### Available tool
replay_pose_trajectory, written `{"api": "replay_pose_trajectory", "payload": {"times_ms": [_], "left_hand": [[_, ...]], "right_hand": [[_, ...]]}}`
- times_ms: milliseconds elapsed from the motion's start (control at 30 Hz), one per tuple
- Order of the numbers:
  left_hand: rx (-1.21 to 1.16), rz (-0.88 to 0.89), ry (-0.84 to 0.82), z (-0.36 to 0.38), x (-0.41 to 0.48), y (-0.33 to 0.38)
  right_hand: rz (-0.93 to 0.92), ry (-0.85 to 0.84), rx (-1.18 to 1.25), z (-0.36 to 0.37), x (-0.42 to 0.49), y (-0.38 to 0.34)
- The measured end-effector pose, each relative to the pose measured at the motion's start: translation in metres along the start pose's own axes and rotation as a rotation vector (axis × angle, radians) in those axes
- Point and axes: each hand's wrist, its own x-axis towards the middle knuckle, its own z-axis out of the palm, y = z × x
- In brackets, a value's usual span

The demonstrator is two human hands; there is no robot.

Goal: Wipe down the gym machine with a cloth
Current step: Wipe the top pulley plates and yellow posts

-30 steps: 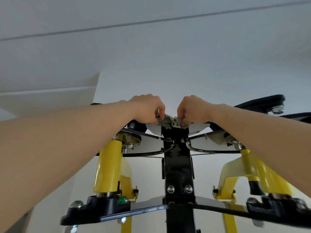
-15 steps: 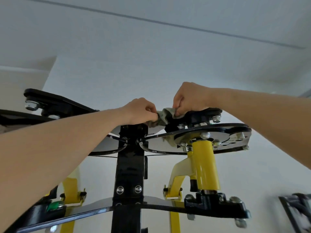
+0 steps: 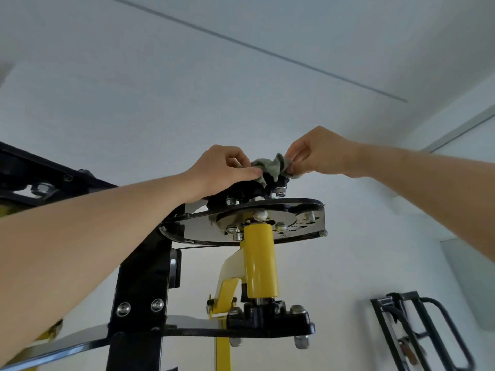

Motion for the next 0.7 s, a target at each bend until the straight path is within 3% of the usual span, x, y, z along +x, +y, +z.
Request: {"api": "replay_pose_trajectory", "payload": {"times_ms": [500, 700], "left_hand": [[0.078, 0.248, 0.052, 0.016, -0.014, 0.034], [0.059, 0.109, -0.250, 0.016, -0.028, 0.049]], "right_hand": [[-0.040, 0.103, 0.054, -0.011, -0.051, 0.034], [-0.022, 0.102, 0.022, -0.006, -0.070, 0.031]]}}
